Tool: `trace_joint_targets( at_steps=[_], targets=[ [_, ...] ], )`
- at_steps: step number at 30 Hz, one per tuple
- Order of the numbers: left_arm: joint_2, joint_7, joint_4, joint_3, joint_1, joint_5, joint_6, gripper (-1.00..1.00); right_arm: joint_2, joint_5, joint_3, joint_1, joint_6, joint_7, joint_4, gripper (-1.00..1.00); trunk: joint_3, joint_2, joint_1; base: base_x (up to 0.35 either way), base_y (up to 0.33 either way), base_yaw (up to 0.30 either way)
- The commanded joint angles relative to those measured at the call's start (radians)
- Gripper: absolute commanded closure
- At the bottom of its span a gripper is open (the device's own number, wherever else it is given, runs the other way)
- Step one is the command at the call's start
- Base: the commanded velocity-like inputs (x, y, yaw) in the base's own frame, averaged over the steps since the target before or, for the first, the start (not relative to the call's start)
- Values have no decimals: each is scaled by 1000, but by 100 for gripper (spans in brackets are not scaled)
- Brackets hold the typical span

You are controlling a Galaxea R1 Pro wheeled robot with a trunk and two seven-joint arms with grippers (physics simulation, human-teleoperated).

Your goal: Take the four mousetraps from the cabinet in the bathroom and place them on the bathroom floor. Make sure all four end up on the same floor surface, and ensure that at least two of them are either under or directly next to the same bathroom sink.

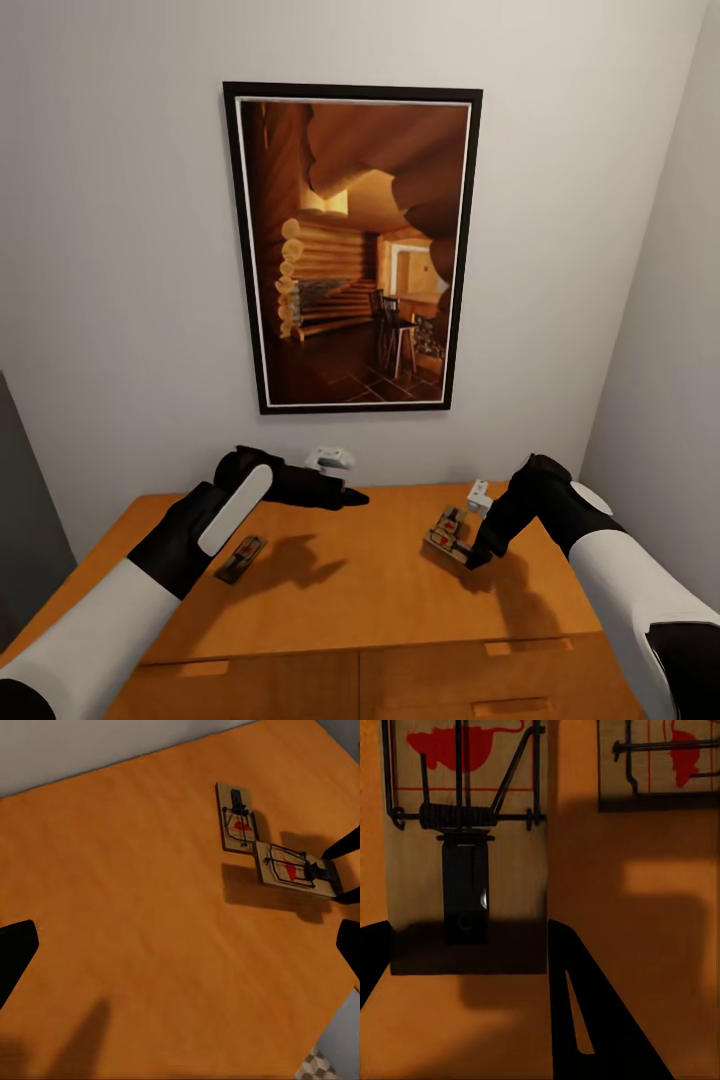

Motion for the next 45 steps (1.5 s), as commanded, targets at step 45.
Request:
trace_joint_targets(
  at_steps=[45],
  targets=[
    [173, -10, 41, 5, 1, -5, 2, -100, -1, -86, 1, 0, 17, 5, -5, 100, 105, 237, -130, 0, 0, 0]
  ],
)
